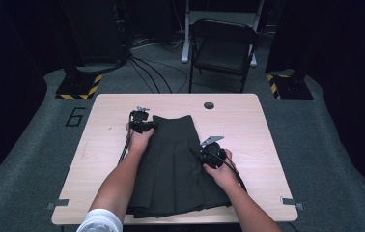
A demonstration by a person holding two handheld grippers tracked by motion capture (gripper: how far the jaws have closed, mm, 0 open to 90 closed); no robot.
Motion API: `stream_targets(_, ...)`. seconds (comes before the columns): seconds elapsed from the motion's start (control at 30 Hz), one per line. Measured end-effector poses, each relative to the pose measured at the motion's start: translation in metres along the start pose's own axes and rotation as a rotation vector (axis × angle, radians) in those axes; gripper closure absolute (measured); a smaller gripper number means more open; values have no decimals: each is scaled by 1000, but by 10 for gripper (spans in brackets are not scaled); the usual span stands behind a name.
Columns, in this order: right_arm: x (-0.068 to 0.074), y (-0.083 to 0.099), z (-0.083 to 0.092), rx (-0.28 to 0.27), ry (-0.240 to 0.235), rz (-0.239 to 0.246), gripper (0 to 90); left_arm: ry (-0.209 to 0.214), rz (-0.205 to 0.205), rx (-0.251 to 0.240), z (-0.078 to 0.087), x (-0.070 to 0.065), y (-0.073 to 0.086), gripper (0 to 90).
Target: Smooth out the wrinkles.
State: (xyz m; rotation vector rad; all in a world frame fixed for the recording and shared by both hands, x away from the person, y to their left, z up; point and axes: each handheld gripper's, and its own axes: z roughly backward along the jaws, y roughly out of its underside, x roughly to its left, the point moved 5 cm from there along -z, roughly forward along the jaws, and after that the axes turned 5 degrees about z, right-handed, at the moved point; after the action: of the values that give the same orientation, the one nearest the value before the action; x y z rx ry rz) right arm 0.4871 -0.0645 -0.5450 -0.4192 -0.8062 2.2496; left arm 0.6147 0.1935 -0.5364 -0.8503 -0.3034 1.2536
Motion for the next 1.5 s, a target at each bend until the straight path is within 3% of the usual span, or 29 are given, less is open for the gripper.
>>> stream_targets(0.13,0,0,-1,-9,8,2,722,-14,-24,-7,2,-3,-4,810)
stream_targets(0.17,0,0,-1,-9,8,2,722,-21,-48,-9,4,-5,-5,821)
stream_targets(0.2,0,0,0,-4,6,16,722,-24,-52,-13,4,-7,-6,832)
stream_targets(0.23,0,0,0,-2,10,23,722,-24,-82,-10,6,-8,-7,838)
stream_targets(0.37,1,0,0,-5,11,19,723,-27,-102,-27,12,-12,-11,847)
stream_targets(0.43,1,0,0,-6,12,14,723,-17,-100,-44,15,-15,-13,849)
stream_targets(0.57,0,0,0,-7,6,14,724,8,-151,-54,25,-19,-18,851)
stream_targets(0.6,1,0,-1,-8,12,5,724,14,-139,-70,27,-21,-20,852)
stream_targets(1.07,0,0,-1,-12,3,-22,726,95,-206,-142,61,-42,-30,855)
stream_targets(1.2,-2,-1,0,-1,-5,-42,701,102,-231,-143,63,-47,-30,855)
stream_targets(1.27,-2,-2,1,4,-11,-45,652,105,-234,-145,63,-49,-30,855)
stream_targets(1.37,-2,-4,5,7,-9,-61,646,103,-234,-146,63,-49,-30,855)
stream_targets(1.5,-2,-14,13,-28,-2,-68,659,102,-229,-147,63,-48,-30,855)
